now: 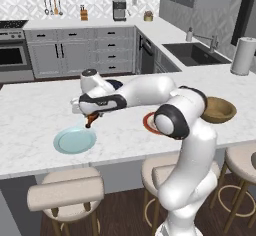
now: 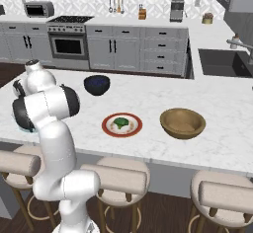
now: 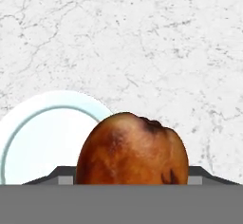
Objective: Pick the chicken drumstick and broccoli from their plates and place them in the bowl. Then put the bowl in the fridge.
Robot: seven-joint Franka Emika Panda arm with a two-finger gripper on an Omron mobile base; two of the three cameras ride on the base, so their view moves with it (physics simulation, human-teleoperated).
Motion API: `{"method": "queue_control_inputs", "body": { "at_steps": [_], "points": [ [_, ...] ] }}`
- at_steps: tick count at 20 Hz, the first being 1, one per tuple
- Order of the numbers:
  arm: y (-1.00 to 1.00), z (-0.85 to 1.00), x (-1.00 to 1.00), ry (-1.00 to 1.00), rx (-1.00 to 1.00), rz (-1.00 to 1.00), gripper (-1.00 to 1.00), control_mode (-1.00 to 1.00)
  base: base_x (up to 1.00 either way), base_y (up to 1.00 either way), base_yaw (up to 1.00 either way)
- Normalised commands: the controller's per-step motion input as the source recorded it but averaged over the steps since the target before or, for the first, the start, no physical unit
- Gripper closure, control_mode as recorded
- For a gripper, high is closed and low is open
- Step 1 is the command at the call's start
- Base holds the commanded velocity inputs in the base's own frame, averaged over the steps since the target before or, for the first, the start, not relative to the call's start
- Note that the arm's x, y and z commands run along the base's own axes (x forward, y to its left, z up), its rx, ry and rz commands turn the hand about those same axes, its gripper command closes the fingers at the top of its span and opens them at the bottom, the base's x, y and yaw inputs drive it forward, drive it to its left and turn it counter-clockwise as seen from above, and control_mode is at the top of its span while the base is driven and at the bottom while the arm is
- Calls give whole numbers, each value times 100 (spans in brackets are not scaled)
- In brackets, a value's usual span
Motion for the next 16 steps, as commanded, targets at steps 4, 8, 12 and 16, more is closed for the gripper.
{"method": "queue_control_inputs", "body": {
  "at_steps": [4,8,12,16],
  "points": [
    [-100,48,-32,0,2,5,100,-100,0,0,0],
    [-100,26,-23,0,0,1,100,-100,0,0,0],
    [-100,33,-5,0,0,0,100,-100,0,0,0],
    [-100,33,0,0,0,0,100,-100,0,0,0]
  ]
}}
